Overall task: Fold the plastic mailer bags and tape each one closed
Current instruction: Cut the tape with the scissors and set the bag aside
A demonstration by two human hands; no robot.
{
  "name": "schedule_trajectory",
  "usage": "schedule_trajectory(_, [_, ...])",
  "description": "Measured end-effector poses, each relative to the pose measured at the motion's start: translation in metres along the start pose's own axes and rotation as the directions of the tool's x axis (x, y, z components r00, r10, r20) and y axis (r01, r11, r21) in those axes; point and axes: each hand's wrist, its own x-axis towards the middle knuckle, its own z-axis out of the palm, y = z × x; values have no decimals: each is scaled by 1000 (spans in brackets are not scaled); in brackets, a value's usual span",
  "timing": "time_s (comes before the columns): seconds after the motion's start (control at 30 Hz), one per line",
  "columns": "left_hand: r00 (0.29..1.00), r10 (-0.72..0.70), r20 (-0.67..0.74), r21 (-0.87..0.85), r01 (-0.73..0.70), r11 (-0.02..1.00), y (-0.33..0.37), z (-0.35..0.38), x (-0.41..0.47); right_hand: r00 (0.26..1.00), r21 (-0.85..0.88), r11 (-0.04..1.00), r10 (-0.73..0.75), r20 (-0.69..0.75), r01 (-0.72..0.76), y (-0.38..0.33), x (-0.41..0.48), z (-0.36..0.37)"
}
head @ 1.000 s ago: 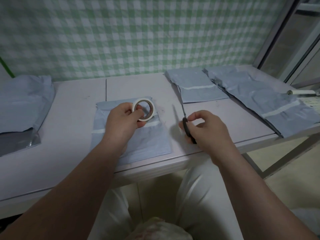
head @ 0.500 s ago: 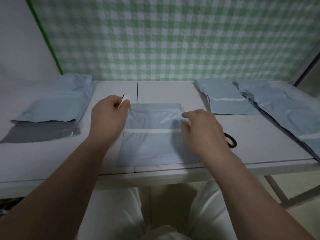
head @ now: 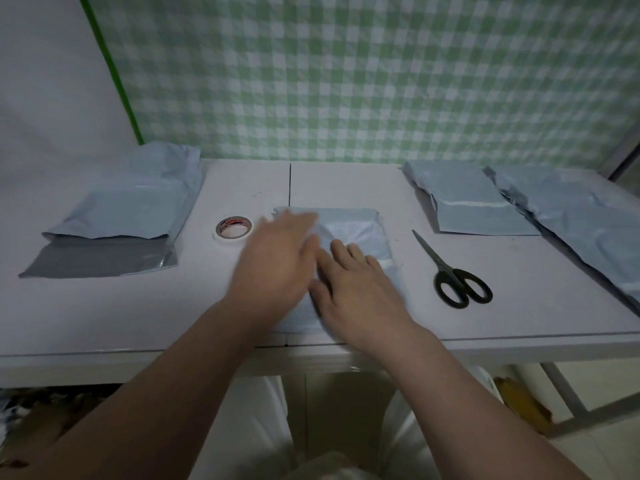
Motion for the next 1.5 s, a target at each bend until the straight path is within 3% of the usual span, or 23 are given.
schedule_trajectory(0.07, [975,25,220,-201,20,979,21,7,-9,998,14,1000,-6,69,5,5,0,1])
schedule_trajectory(0.13, [934,8,356,-216,74,974,25,14,-14,994,3,1000,-31,109,31,10,2,3])
schedule_trajectory(0.33, [895,-46,444,-55,79,995,13,8,-11,997,139,988,63,34,-67,21,7,-2])
schedule_trajectory(0.57, [915,-174,364,136,133,982,-1,2,-10,985,116,978,168,47,-173,25,0,-15])
schedule_trajectory(0.67, [949,-253,188,-76,270,960,-1,-4,-7,970,186,953,243,2,-239,27,0,-23])
schedule_trajectory(0.73, [928,-367,59,-259,369,893,-2,-7,-4,938,285,909,339,-77,-305,32,1,-29])
schedule_trajectory(0.83, [880,-474,10,-357,446,821,-5,-7,-2,852,473,785,509,-123,-400,42,2,-37])
schedule_trajectory(1.03, [833,-550,67,-454,516,726,-6,-6,1,790,657,594,613,4,-464,47,11,-42])
schedule_trajectory(1.07, [824,-562,73,-457,529,715,-6,-7,3,779,712,522,624,56,-469,46,13,-42])
schedule_trajectory(1.13, [818,-569,84,-437,544,716,-4,-9,4,763,831,278,599,243,-483,44,17,-45])
schedule_trajectory(1.23, [819,-558,130,-423,555,716,0,-12,4,743,857,-66,469,478,-510,43,24,-52])
schedule_trajectory(1.33, [806,-560,191,-438,581,686,6,-13,5,802,890,-180,386,456,-420,45,32,-63])
schedule_trajectory(1.4, [765,-585,270,-551,621,557,14,-15,10,848,909,-258,346,402,-326,44,33,-75])
schedule_trajectory(1.43, [727,-590,350,-655,641,401,19,-16,13,860,905,-316,333,386,-284,44,33,-82])
schedule_trajectory(1.5, [641,-528,557,-761,649,-16,34,-18,20,877,900,-378,329,350,-218,45,29,-96])
